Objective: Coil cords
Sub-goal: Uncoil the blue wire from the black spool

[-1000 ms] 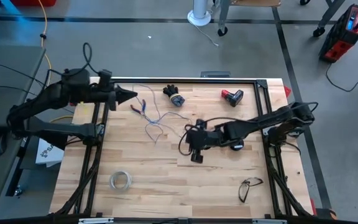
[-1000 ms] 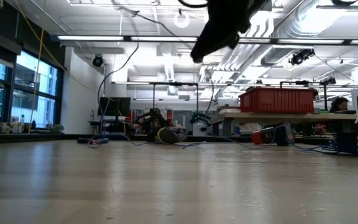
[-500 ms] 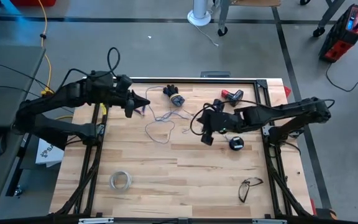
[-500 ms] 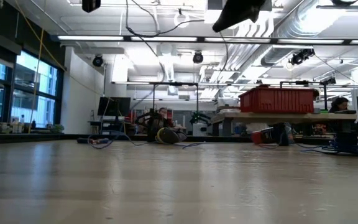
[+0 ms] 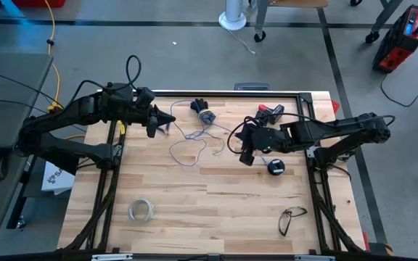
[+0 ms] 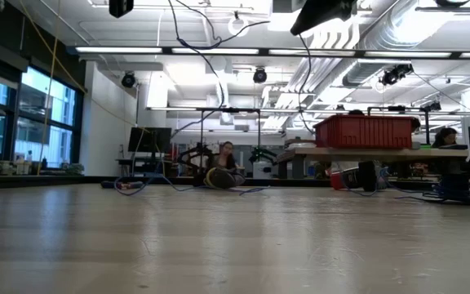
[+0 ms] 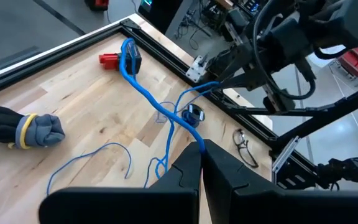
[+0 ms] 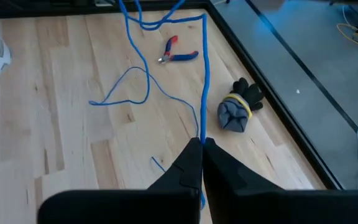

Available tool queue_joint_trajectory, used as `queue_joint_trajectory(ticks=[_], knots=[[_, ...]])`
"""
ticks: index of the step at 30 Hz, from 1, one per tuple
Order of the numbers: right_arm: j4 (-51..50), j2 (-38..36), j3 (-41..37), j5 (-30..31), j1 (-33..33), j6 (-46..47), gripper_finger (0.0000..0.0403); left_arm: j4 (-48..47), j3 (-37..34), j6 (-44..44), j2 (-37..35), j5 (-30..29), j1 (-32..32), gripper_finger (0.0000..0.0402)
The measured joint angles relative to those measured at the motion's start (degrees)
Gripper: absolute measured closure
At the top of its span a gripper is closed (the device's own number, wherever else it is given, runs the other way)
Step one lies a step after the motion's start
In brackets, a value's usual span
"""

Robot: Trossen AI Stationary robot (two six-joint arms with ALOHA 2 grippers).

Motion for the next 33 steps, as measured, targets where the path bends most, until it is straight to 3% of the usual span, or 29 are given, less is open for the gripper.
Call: queue_joint_trajectory(ticks=[17,22,27,30,33], knots=[[0.1,0.0,0.0,0.0,0.0,0.0,0.0403,2.5,0.0,0.0,0.0,-2.9,0.0,0.0391],[0.1,0.0,0.0,-0.2,0.0,-0.4,0.0403,3.0,0.0,3.7,0.0,-2.6,-0.1,0.0348],[0.1,0.0,0.0,-2.3,-0.1,0.6,0.0403,1.8,0.0,10.5,0.0,-1.4,-1.1,0.0278],[-0.6,0.0,0.0,-5.4,-0.1,4.2,0.0403,-1.9,0.0,14.0,0.0,-2.9,-1.7,0.0238],[-2.1,0.2,0.0,-12.2,-1.5,10.2,0.0403,-8.5,0.0,16.1,0.3,-6.1,-2.5,0.0210]])
